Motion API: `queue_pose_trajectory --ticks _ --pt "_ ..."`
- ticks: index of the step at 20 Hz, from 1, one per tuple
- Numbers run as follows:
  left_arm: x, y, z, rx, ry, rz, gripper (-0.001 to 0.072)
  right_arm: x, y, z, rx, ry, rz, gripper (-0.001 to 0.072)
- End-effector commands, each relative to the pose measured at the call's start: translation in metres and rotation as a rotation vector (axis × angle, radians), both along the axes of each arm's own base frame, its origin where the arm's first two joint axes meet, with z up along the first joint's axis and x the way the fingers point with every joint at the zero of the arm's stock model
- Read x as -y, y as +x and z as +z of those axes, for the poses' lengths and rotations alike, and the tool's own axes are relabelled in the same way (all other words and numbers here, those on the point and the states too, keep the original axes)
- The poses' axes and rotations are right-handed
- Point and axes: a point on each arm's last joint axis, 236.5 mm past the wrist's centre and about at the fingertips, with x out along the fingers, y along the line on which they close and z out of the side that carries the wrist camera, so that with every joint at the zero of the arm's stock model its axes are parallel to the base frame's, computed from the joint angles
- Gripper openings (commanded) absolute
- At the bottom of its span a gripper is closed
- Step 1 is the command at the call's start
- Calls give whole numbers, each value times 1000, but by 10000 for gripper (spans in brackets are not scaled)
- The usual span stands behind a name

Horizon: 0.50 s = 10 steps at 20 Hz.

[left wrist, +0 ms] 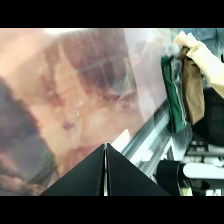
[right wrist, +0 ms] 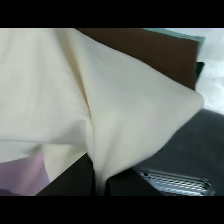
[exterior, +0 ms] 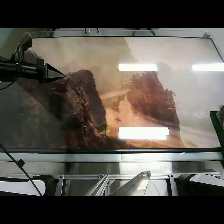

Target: Fold the shirts.

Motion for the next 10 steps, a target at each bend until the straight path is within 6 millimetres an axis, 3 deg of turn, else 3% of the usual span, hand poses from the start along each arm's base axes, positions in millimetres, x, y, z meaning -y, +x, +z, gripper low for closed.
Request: queue_pose_trajectory --ticks 1,3,4,5,6,8,10 --pt "23 -7 -1 5 5 -60 17 -5 -39 -45 -177 102 47 18" --pt "29 -9 -1 5 5 -74 17 -16 -45 -80 -215 178 59 22" --pt "30 -10 -1 5 5 -75 17 -20 -52 -94 -251 213 58 138" --pt "30 -11 -1 2 4 -79 17 -23 -61 -103 -296 237 55 396" --pt "29 -11 -1 1 3 -80 17 -26 -70 -107 -344 267 44 467" --pt "24 -9 -1 0 3 -67 17 -36 -88 -103 -433 322 -14 459" --pt "20 -8 -1 1 2 -58 17 -34 -84 -99 -415 305 -40 458"
